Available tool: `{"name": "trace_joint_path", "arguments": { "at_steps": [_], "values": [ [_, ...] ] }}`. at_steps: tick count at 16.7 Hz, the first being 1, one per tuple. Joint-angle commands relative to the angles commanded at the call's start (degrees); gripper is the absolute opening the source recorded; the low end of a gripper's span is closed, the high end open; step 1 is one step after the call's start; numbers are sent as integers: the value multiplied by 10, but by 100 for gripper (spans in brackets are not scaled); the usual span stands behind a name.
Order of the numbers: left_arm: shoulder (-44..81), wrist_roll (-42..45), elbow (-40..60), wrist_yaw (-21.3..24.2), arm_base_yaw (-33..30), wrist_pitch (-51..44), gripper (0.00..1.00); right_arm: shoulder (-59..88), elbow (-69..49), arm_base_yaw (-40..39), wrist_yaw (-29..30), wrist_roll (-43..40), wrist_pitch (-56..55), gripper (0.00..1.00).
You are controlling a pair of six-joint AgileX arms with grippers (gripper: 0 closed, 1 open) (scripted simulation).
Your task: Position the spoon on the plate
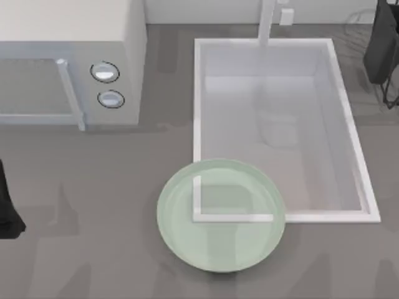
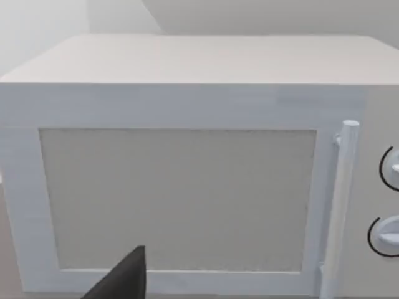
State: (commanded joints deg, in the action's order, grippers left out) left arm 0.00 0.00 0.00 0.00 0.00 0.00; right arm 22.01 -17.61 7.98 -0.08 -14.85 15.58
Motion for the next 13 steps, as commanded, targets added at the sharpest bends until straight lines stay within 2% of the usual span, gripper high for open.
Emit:
{"name": "trace_joint_path", "arguments": {
  "at_steps": [7, 13],
  "values": [
    [0, 0, 0, 0, 0, 0, 100, 414, -245, 116, -2, -216, 240, 100],
    [0, 0, 0, 0, 0, 0, 100, 659, -419, 196, -2, -363, 396, 100]
  ]
}}
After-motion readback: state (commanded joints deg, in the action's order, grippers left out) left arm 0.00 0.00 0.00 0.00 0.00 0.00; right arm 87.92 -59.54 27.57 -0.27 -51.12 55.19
